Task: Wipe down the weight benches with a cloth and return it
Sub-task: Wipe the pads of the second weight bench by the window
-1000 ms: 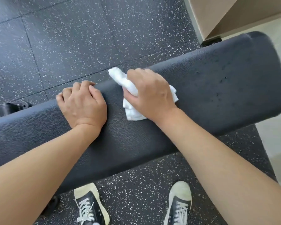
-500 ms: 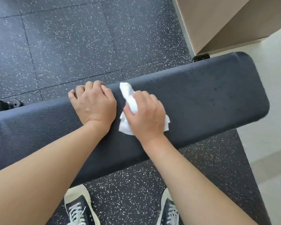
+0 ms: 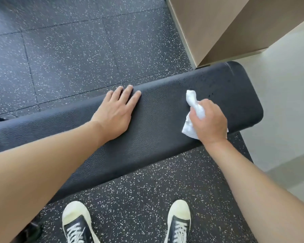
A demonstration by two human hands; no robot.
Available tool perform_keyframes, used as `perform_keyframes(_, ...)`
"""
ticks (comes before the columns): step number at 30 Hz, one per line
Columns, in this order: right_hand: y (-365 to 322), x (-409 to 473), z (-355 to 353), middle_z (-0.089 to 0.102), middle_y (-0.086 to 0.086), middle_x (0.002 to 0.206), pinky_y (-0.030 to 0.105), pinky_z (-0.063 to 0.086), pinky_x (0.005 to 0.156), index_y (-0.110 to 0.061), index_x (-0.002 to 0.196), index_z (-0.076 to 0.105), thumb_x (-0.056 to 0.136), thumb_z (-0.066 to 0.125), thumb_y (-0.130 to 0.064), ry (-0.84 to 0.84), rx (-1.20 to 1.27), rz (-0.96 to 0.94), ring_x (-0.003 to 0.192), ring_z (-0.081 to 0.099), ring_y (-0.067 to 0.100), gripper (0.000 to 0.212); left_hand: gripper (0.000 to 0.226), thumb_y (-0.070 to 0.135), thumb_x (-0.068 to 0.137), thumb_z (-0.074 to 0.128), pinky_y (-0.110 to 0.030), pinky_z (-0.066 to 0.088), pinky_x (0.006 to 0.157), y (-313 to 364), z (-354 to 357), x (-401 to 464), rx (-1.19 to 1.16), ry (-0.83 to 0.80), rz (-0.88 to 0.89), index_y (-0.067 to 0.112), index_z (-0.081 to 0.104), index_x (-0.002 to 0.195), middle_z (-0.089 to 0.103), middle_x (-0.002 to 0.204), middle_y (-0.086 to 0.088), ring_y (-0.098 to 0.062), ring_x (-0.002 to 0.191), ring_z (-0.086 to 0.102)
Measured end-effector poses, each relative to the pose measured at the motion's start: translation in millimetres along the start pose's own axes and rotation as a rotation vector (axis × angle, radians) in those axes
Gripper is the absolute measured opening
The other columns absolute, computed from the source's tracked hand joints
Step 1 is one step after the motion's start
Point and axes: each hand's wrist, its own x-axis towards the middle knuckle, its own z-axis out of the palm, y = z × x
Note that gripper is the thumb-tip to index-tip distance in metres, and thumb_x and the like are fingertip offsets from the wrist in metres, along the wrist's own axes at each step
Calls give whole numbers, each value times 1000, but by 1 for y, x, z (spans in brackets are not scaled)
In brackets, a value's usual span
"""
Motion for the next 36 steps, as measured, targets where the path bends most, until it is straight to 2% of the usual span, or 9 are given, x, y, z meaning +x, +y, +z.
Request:
perform_keyframes(3,-35,-10,-1,43,-2,73,34,32,56,-17,98,52,80,26,-31,11,-123,63,69,51,34,35,70,23,94,24,-64,24,120,18,5,-5,-24,24,-24,14,29,163,23,168,-21,-50,151,25)
perform_keyframes(5,-70,-35,3,41,-1,65,35,37,47,-22,99,49,69,41,-20,-32,-125,-34,56,47,33,31,70,24,91,29,-62,26,119,22,5,-3,-67,49,-52,17,35,160,29,167,-18,-48,150,28)
perform_keyframes(8,-96,-82,18,55,4,69,40,43,52,-12,85,62,75,70,-19,-54,123,-218,61,53,31,15,66,26,92,33,-59,30,117,23,7,1,-146,98,-99,22,40,158,36,165,-11,-41,147,35)
perform_keyframes(14,-45,-62,7,53,2,67,40,44,50,-12,80,66,81,70,-23,-60,127,-580,60,51,25,12,54,36,104,31,-58,33,113,48,1,51,-262,164,-303,22,41,156,48,157,-5,-36,139,46)
perform_keyframes(17,16,-25,-13,57,4,68,40,47,49,-8,78,65,86,64,-25,25,75,-410,60,56,28,19,50,41,105,25,-60,32,111,64,-5,85,-291,112,-519,22,55,140,61,141,-12,-40,128,53)
perform_keyframes(20,73,0,-33,60,8,72,39,47,50,-5,81,63,89,61,-28,80,10,-148,65,59,33,24,46,41,102,20,-55,38,101,71,-6,98,-299,166,-616,19,61,100,70,112,-16,-40,108,60)
perform_keyframes(24,56,-15,-25,59,8,77,39,43,58,-7,88,62,88,70,-24,130,0,0,69,56,32,18,48,45,100,21,-53,38,97,74,-1,101,-268,196,-668,18,60,94,70,104,-14,-39,101,60)
perform_keyframes(30,-61,-92,12,56,2,78,38,37,59,-14,86,62,79,73,-30,-111,210,-516,69,49,24,21,46,40,102,24,-51,38,97,73,2,103,-258,214,-658,18,65,105,69,111,-14,-39,107,59)
perform_keyframes(36,-16,-57,3,46,-3,77,36,27,61,-22,96,67,92,50,-25,-166,73,-670,68,38,21,18,46,40,102,26,-51,38,99,73,4,104,-250,223,-653,22,66,115,70,116,-10,-37,108,59)
